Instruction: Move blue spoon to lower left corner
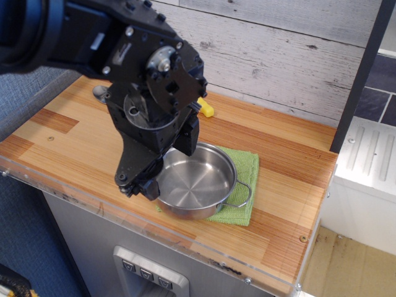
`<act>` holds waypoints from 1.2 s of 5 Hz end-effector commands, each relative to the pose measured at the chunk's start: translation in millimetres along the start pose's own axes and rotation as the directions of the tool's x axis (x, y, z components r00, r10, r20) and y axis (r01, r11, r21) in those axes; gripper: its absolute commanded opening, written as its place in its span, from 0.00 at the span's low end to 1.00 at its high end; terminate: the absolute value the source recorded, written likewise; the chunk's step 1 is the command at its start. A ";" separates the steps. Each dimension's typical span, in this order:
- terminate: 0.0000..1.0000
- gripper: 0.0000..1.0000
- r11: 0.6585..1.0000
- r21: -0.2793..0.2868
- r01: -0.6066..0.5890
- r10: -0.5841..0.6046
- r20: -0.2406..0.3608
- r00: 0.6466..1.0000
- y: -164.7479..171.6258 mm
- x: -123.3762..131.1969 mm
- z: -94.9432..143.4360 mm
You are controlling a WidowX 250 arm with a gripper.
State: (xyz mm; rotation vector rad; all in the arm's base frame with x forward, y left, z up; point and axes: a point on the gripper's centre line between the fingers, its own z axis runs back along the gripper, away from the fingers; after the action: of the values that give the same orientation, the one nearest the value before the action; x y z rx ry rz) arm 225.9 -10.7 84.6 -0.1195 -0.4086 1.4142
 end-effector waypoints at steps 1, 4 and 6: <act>0.00 1.00 1.000 0.000 0.000 0.000 0.000 1.000 0.0 0.0 0.0; 0.00 1.00 0.979 0.062 -0.195 0.190 0.076 0.979 -49.0 28.2 9.9; 0.00 1.00 0.950 0.099 -0.295 0.289 0.072 0.955 -55.7 63.7 -6.5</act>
State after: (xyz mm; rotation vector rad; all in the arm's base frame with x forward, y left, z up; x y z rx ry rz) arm 281.6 40.7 96.6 -0.0184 -0.3246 1.7335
